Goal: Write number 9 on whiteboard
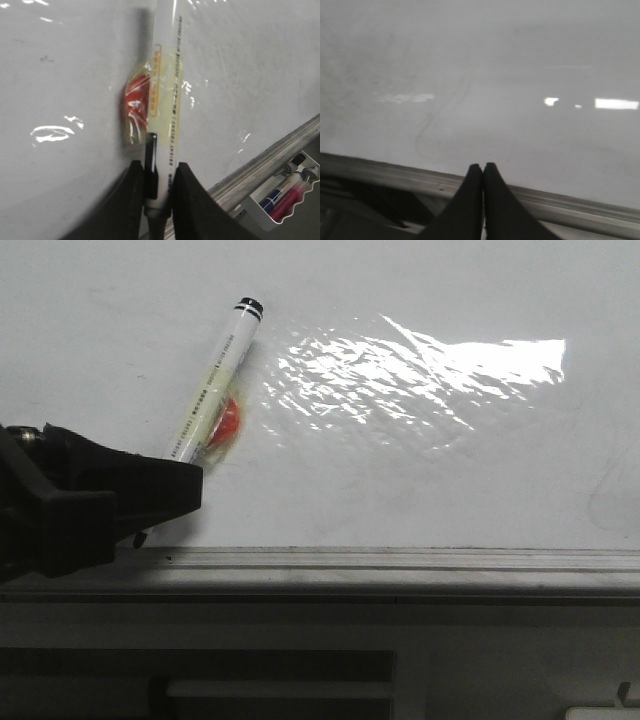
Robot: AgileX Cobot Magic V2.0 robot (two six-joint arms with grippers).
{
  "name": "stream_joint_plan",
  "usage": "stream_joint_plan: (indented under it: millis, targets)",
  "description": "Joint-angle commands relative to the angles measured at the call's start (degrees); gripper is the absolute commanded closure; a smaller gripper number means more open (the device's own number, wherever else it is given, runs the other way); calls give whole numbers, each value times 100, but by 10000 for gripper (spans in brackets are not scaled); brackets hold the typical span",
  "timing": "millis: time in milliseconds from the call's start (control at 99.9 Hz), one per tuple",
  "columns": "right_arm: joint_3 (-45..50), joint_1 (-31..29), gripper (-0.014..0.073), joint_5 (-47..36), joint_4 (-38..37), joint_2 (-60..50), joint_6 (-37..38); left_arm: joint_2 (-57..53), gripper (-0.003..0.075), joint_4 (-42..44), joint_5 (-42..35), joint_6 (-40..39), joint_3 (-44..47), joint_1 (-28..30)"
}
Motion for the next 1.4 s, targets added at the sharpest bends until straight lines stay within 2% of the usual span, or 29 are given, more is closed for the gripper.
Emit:
stream_joint_plan:
  millis: [0,70,120,190,290,340,390,590,831,971,1071,1191,1241,1291,1391]
  targets:
    - [-429,435,654,-196,41,107,-390,-72,741,136,-592,-50,-135,-22]
    - [-702,805,650,105,41,138,-1012,-72,741,752,-885,-50,-135,-22]
    - [-957,1058,624,395,69,217,-1106,-72,741,1280,-1119,-50,-135,-22]
    - [-1277,1406,524,794,225,411,-1106,-72,741,1947,-1352,-50,-135,-22]
    - [-1665,1863,307,984,473,771,-1106,-72,741,2591,-1295,-50,-135,-22]
    - [-1836,2096,242,963,601,946,-1106,-72,741,2750,-1235,-50,-135,-22]
    - [-2005,2272,220,963,707,1123,-1106,-72,741,2901,-1257,-50,-135,-22]
    - [-2478,2755,228,985,717,1854,-1131,-72,741,3412,-1405,-50,-135,-22]
    - [-2774,3321,228,821,748,2599,-1131,-72,741,3546,-1448,-50,-135,-22]
    - [-2906,3653,228,378,917,2979,-1131,-72,741,3623,-1448,-50,-135,-22]
    - [-2995,3728,228,64,917,3204,-1131,-72,741,3737,-1448,-50,-135,-22]
    - [-3100,3728,236,279,930,3429,-1131,-72,741,3776,-1448,-50,-135,-22]
    - [-3110,3728,284,433,930,3492,-1131,-72,741,3776,-1448,-50,-135,-22]
    - [-3110,3728,366,546,930,3506,-1131,-72,741,3776,-1448,-50,-135,-22]
    - [-3110,3728,585,657,930,3506,-1131,-72,741,3751,-1448,-50,-135,-22]
